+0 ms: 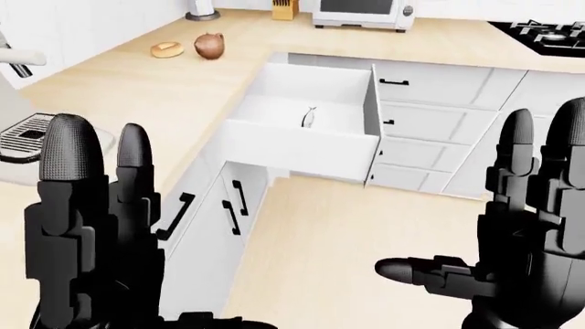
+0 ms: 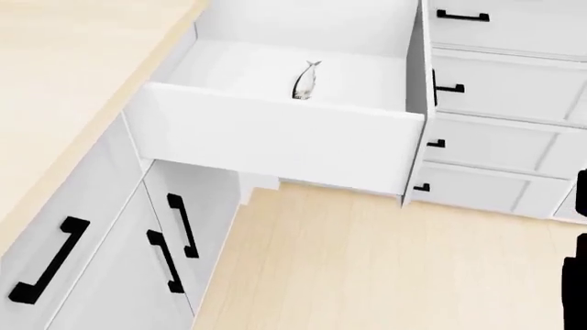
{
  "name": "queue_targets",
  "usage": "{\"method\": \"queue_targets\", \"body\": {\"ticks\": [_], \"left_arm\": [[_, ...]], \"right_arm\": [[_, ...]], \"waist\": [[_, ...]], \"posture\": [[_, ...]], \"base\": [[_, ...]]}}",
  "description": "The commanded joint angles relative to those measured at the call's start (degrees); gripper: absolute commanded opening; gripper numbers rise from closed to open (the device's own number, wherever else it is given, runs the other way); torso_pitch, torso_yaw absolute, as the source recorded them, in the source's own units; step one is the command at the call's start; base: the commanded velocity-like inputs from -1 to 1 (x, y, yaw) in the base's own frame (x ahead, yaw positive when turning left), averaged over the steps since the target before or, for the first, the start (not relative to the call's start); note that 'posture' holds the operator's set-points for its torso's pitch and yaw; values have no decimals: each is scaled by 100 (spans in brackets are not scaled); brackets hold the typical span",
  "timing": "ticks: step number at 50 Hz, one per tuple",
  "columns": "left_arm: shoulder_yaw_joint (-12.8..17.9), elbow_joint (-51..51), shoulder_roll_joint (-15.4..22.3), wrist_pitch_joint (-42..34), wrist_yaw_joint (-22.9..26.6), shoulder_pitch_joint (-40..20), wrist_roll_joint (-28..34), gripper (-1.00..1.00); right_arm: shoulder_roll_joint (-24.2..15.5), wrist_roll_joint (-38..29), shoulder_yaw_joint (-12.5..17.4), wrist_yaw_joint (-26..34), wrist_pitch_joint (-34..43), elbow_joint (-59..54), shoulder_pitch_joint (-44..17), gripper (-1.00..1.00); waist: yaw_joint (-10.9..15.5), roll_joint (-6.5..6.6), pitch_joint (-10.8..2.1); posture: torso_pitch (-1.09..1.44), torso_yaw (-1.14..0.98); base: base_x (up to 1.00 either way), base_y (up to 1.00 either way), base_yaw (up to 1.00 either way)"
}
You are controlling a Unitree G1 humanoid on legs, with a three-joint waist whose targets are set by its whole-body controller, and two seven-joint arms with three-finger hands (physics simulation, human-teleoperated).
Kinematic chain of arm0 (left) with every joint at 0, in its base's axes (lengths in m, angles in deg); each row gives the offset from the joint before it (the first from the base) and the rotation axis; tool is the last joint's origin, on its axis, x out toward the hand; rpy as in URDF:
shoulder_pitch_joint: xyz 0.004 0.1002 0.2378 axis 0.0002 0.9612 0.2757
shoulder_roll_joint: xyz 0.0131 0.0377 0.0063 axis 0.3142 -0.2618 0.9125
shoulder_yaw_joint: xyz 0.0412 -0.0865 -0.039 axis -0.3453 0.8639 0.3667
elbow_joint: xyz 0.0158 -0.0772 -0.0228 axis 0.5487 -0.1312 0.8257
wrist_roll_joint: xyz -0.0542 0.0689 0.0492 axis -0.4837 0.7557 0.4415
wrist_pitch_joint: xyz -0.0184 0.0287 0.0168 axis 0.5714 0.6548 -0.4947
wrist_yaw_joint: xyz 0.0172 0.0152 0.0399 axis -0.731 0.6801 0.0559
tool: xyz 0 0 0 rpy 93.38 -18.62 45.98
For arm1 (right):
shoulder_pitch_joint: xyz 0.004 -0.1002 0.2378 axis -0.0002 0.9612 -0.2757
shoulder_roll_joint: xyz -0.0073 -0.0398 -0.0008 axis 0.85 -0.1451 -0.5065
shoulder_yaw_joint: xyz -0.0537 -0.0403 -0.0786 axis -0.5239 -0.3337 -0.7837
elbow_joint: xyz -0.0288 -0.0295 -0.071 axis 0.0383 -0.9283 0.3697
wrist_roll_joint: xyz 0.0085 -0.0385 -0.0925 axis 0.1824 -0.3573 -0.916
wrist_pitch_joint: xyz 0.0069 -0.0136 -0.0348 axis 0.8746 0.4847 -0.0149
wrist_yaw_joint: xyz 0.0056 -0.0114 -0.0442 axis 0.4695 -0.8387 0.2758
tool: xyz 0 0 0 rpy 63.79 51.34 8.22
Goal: Close the right drawer.
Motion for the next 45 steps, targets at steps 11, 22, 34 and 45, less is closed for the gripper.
{"method": "queue_targets", "body": {"ticks": [11,22,34,45], "left_arm": [[-43,-153,-14,41,-12,-62,8,100],[-20,-152,12,58,-24,-42,-38,100],[-34,-152,8,22,-16,-73,-20,100],[-50,-152,3,14,-24,-76,-9,100]], "right_arm": [[-18,34,43,-23,-71,116,-42,100],[-19,6,26,-36,-47,130,-48,100],[-28,-12,26,-47,-49,98,-68,100],[-33,-19,25,-54,-60,72,-75,100]], "waist": [[-207,-87,51],[-87,378,0],[-87,-246,24],[-287,257,-25]], "posture": [[0,0],[0,0],[0,0],[0,0]], "base": [[38,0,0],[36,0,0],[36,0,0],[36,0,0]]}}
